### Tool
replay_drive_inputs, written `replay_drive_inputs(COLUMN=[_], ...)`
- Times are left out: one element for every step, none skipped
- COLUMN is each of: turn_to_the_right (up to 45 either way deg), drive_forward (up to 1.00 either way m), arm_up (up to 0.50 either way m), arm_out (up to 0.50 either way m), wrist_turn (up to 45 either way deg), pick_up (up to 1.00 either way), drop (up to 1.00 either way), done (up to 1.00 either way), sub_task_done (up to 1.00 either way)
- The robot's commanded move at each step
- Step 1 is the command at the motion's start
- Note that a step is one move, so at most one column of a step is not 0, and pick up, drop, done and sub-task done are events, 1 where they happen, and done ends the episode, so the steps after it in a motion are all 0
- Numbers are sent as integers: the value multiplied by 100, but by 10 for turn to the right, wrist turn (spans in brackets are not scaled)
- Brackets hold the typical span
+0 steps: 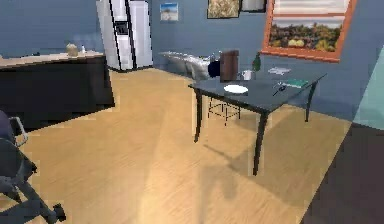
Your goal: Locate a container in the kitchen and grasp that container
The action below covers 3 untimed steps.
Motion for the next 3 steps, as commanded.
replay_drive_inputs(turn_to_the_right=[-120, 0, -30], drive_forward=[0, 100, 0], arm_up=[0, 0, 0], arm_out=[0, 0, 0], wrist_turn=[0, 0, 0], pick_up=[0, 0, 0], drop=[0, 0, 0], done=[0, 0, 0], sub_task_done=[0, 0, 0])
